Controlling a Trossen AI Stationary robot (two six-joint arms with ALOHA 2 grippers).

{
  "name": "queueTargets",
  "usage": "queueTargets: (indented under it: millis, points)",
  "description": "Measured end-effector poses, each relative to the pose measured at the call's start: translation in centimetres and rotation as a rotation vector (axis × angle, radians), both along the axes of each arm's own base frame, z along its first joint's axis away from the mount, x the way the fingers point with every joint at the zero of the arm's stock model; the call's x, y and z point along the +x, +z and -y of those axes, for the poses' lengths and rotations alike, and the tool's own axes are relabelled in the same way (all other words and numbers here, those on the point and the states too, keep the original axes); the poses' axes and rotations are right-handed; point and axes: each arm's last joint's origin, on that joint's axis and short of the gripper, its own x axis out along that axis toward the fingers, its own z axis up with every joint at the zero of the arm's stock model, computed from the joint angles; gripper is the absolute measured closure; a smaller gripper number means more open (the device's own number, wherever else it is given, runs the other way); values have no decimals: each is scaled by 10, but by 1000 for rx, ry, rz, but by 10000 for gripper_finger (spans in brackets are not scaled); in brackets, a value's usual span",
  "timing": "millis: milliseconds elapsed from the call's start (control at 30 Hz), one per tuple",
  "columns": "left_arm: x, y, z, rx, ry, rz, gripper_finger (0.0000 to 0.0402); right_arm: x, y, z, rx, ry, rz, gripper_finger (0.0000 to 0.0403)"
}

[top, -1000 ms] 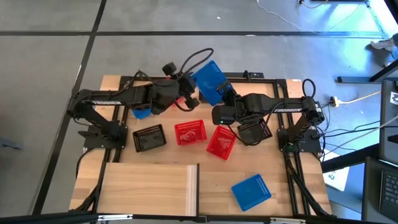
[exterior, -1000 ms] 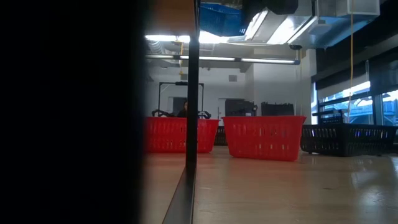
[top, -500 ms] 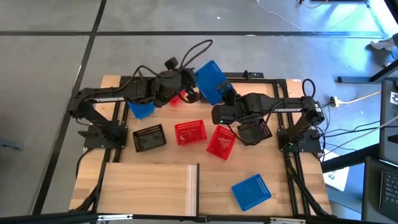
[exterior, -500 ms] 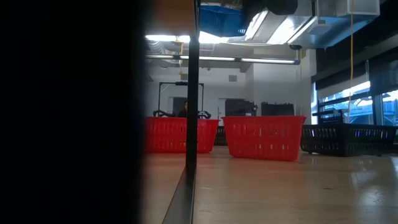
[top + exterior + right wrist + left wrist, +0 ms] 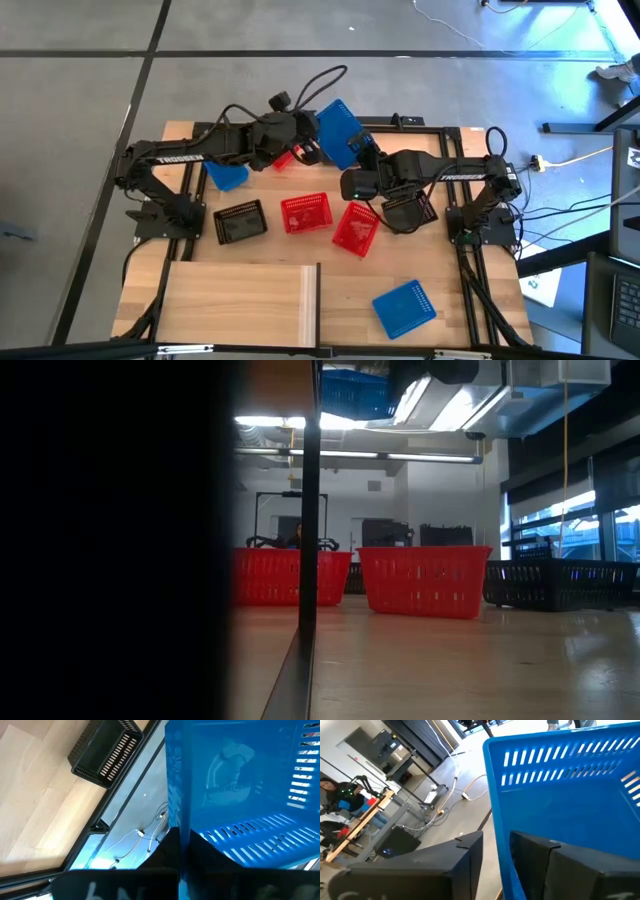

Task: Stack baskets on shelf by color
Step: Put the top right blue bin on the shelf

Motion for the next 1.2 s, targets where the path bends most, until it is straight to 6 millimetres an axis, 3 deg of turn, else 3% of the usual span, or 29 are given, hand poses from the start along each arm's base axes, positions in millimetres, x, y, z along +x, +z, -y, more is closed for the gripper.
queueTargets:
  millis: [200, 600, 933, 1200]
  points:
    - [0, 1, 0, 40, -18, -50, 393, 0, 0, 0, -2, 0, 4, 402]
    - [-1, 1, 0, 45, -3, -57, 400, 11, 3, -2, 43, 11, 128, 366]
    - [-1, -1, 1, 50, 4, -80, 401, 11, 3, -4, 63, 28, 126, 336]
    - [-4, -8, 1, 11, 12, -132, 401, 9, 7, -23, 60, 82, 141, 335]
